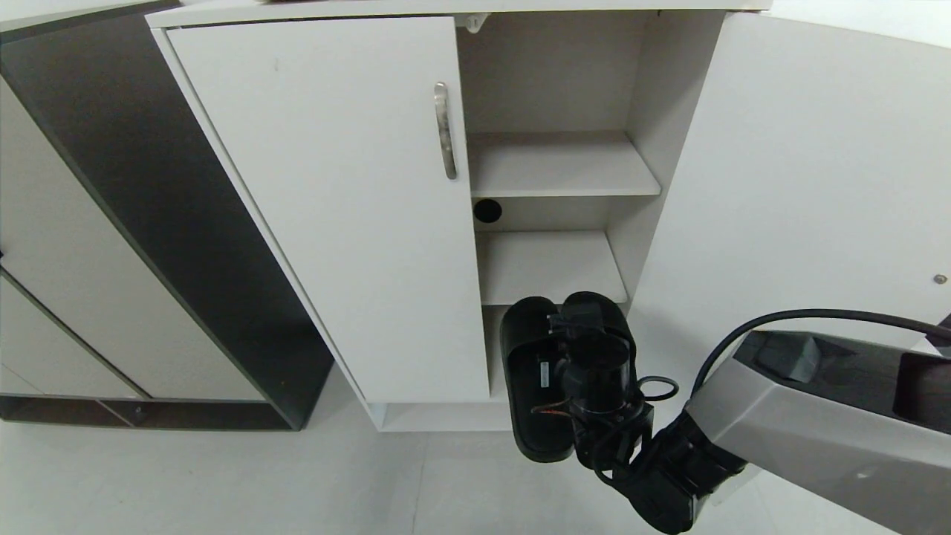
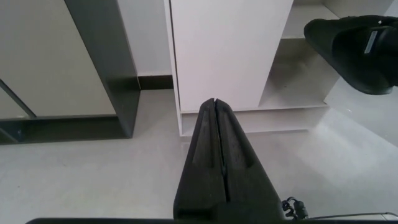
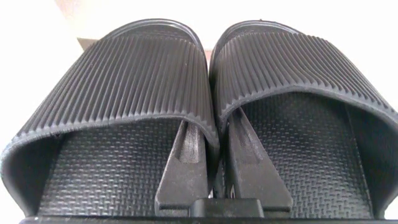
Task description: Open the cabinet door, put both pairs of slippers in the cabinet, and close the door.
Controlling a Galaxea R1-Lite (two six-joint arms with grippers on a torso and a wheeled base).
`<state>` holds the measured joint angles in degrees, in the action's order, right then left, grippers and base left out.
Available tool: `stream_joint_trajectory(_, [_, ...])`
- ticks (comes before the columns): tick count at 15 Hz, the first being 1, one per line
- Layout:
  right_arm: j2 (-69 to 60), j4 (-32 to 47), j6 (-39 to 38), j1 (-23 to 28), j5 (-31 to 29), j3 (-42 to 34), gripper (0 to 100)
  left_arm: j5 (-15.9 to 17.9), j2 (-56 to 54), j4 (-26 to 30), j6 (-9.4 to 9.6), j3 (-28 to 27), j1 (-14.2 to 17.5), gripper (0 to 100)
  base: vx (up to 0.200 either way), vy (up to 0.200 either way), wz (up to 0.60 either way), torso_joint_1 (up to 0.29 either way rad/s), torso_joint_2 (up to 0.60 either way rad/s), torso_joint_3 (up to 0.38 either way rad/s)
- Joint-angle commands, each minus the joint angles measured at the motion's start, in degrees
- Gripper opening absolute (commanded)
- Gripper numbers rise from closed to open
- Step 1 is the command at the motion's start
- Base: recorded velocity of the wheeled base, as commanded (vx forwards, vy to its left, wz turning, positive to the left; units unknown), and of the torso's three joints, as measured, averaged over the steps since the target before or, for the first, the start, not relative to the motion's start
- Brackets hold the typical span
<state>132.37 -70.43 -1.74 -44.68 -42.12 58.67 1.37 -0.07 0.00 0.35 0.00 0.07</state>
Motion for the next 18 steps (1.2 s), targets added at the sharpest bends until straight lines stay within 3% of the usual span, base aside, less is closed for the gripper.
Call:
stream_joint_trajectory(1, [2.2,-1.38,0.69,0.38,0.02,-0.23,0,0.04,0.07,0.0,0.0,0.0,0.01,0,0.2,0.0,0.0,0.002,0.0,-0.002])
stream_joint_trajectory(11, [2.72,-2.7,0.78,0.65,0.46,0.21,0,0.04,0.07,-0.09,0.09,0.0,0.01,0,0.2,0.0,0.0,0.001,0.0,0.002])
stream_joint_trajectory(15, [6.5,-2.61,0.69,3.99,1.25,4.08,0,0.04,0.07,-0.09,0.0,0.0,0.01,0,0.0,0.0,0.0,0.0,0.0,0.0])
stream_joint_trajectory(18, [9.75,-1.29,2.01,6.36,1.51,11.11,0,0.04,0.07,0.0,0.09,0.0,0.01,0,0.0,0.0,0.0,0.0,0.0,0.0])
